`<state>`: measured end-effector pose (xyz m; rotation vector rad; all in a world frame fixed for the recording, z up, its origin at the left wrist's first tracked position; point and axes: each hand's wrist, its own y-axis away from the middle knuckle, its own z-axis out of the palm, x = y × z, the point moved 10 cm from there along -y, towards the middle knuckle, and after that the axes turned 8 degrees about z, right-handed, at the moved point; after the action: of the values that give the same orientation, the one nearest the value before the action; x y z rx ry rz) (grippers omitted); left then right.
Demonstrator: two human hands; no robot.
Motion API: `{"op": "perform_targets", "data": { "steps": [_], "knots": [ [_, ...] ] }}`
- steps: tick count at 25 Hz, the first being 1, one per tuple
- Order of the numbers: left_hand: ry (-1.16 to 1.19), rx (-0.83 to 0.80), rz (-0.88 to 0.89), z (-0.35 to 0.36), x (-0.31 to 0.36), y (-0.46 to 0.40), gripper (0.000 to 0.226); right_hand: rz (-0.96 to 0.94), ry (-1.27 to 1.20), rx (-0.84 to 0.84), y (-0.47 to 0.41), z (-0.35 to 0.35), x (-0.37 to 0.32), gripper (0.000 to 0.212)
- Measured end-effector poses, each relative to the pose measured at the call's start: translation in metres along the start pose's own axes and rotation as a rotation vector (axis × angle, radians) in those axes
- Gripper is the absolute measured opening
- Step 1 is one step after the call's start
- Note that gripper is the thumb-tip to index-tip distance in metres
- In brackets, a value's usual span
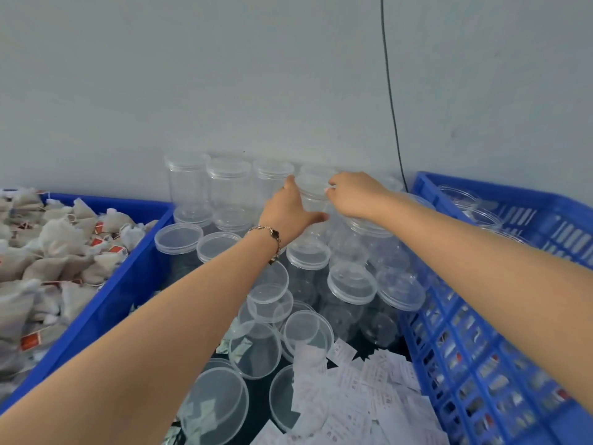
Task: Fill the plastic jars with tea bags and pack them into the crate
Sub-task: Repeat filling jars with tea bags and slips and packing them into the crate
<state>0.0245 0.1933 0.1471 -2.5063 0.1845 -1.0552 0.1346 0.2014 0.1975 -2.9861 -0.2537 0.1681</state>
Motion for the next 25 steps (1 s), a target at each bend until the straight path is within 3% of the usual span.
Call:
{"op": "perform_targets", "data": {
  "steps": [6, 10, 15, 20, 25],
  "knots": [
    [0.073, 0.146, -0.042, -0.086, 0.016, 0.086, 0.126, -0.081, -0.335, 0.112, 0.077, -0.052, -0.041, 0.048],
    [-0.018, 0.18, 0.029, -0.087, 0.021, 0.21, 0.1, -0.238, -0.142, -0.09, 0.178, 0.0, -0.087, 0.082],
    [0.141, 0.049, -0.186, -0.028, -0.012, 0.323, 0.095, -0.374, 0.094, -0.232, 0.272, 0.06, -0.095, 0.067],
    [0.277, 0.04, -0.207, -0.009, -0.029, 0.36, 0.103, -0.389, 0.12, -0.25, 0.299, 0.089, -0.096, 0.067],
    [0.285, 0.054, -0.183, -0.008, -0.037, 0.363, 0.089, -0.354, 0.086, -0.325, 0.297, 0.102, -0.097, 0.057]
  ]
}}
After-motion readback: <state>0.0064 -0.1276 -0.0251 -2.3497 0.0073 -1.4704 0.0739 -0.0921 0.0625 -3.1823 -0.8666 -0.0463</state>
